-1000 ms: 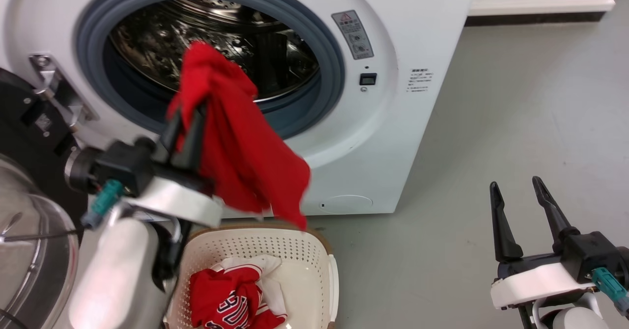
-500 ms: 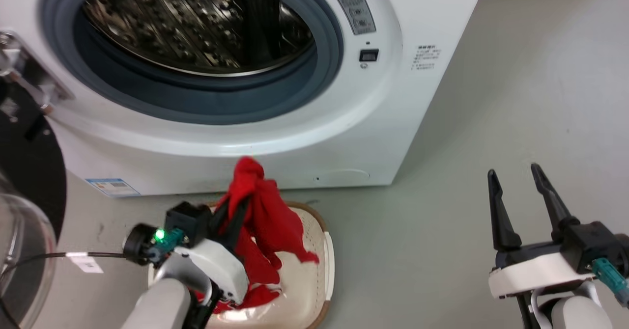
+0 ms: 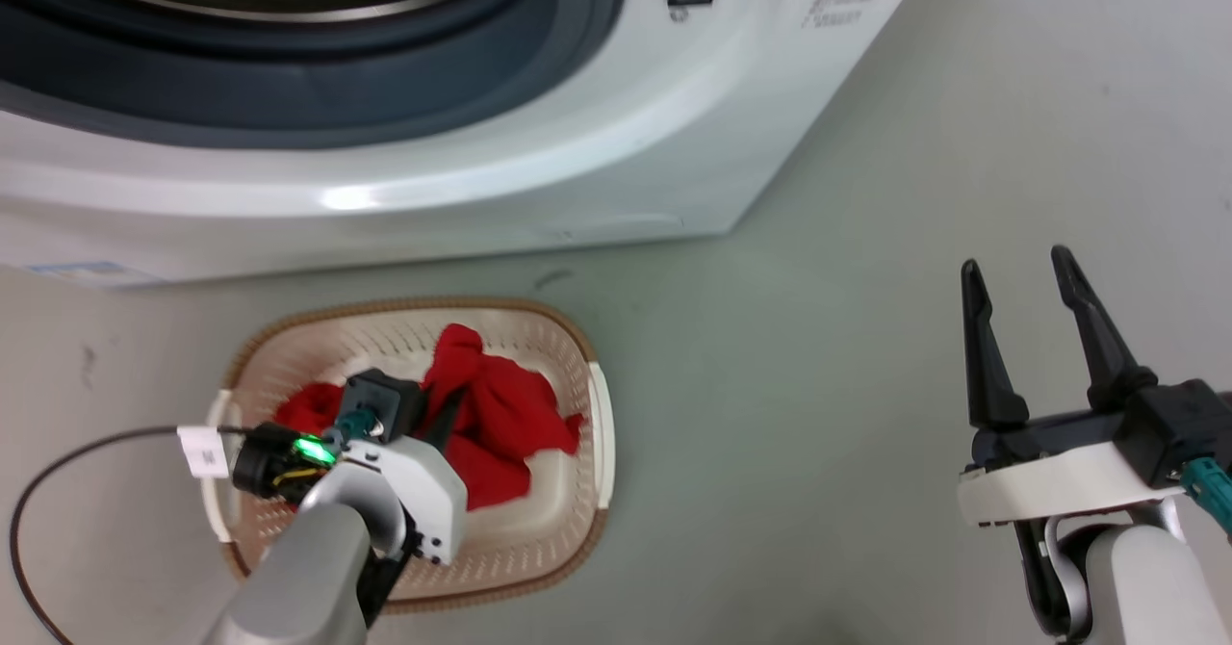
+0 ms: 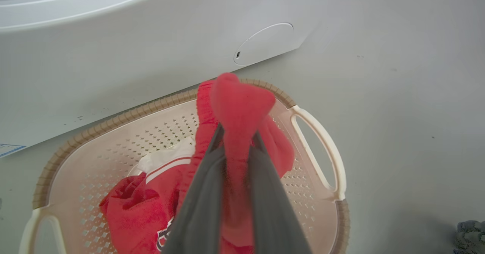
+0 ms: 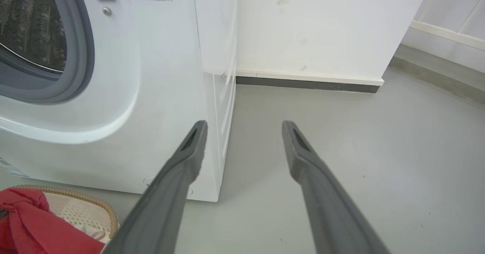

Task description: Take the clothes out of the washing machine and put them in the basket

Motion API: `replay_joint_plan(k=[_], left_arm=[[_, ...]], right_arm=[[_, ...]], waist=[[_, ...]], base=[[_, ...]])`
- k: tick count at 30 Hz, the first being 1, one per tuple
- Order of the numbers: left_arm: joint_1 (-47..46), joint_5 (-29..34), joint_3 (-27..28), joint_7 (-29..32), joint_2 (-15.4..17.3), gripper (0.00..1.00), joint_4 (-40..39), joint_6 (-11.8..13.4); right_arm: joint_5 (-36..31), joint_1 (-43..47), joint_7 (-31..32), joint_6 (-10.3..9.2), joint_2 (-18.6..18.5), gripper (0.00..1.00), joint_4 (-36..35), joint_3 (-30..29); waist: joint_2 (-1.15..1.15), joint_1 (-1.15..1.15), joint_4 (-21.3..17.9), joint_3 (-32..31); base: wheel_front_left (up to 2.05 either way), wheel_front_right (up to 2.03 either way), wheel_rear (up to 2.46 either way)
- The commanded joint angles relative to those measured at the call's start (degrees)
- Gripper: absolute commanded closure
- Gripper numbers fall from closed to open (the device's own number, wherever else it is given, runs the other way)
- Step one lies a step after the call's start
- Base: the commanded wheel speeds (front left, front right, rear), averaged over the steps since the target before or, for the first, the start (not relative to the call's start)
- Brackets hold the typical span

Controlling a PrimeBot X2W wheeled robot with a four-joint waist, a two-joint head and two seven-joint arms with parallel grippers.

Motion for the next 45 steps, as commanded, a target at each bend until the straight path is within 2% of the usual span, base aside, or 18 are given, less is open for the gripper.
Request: replay_joint_plan(k=[1,10,21,22,23,28,34,38,45], left_arm=[[-1.06,0.43,0.01,-0.25,0.15,1.00,0.59,-0.17],[-11.14,1.74,-3.30,-1.04,0.61,1.00,15.24,-0.32],[-16.22,0.23,-5.41,-1.00,1.28,1.00,24.44,-0.37],[-16.47,-0.12,-5.38,-1.19,1.29,0.67,24.84,-0.38],[-16.77,-0.22,-5.31,-1.35,1.49,0.00,25.31,-0.37],[-16.19,-1.13,-6.19,-2.55,0.41,0.00,25.66,-0.38],[-14.14,-2.97,-7.58,-3.39,-1.30,0.00,22.69,-0.39],[-11.93,-4.70,-6.83,-3.48,-1.64,0.00,16.32,-0.39],[-6.80,-4.55,-3.39,-3.39,0.12,0.00,4.70,-0.39]], right_arm=[[0.26,-0.85,-0.11,-0.04,0.03,0.00,-0.26,0.05],[2.49,-4.05,-0.11,-0.04,0.04,0.00,-2.39,1.19],[4.74,-4.97,-0.11,-0.04,0.04,0.00,-3.33,2.25],[4.79,-5.06,-0.11,-0.04,0.04,0.00,-3.22,2.29],[4.79,-5.12,-0.11,-0.04,0.04,0.00,-3.08,2.31],[4.37,-4.95,-0.11,-0.04,0.03,0.00,-2.09,1.95],[2.61,-4.07,-0.11,-0.05,0.03,0.00,-0.92,0.76],[0.81,-2.90,-0.11,-0.05,0.01,0.00,0.46,-0.32],[-2.15,-0.57,-0.11,-0.05,0.00,0.00,2.49,-1.83]], waist=[[0.00,-0.01,-1.82,3.85],[0.00,-0.01,-5.74,14.28],[0.00,-0.01,-8.39,18.59],[0.00,-0.01,-8.47,18.63],[0.00,-0.01,-8.51,18.57],[0.00,-0.01,-7.90,16.19],[0.00,-0.01,-5.34,9.69],[0.00,-0.01,-2.86,4.11],[0.00,-0.01,1.14,-5.13]], base=[[0.00,0.00,0.00],[0.00,0.00,0.00],[0.00,0.00,0.00],[0.00,0.00,0.00],[0.00,0.00,0.00],[0.00,0.00,0.00],[0.00,0.00,0.00],[0.00,0.00,0.00],[0.00,0.00,0.00]])
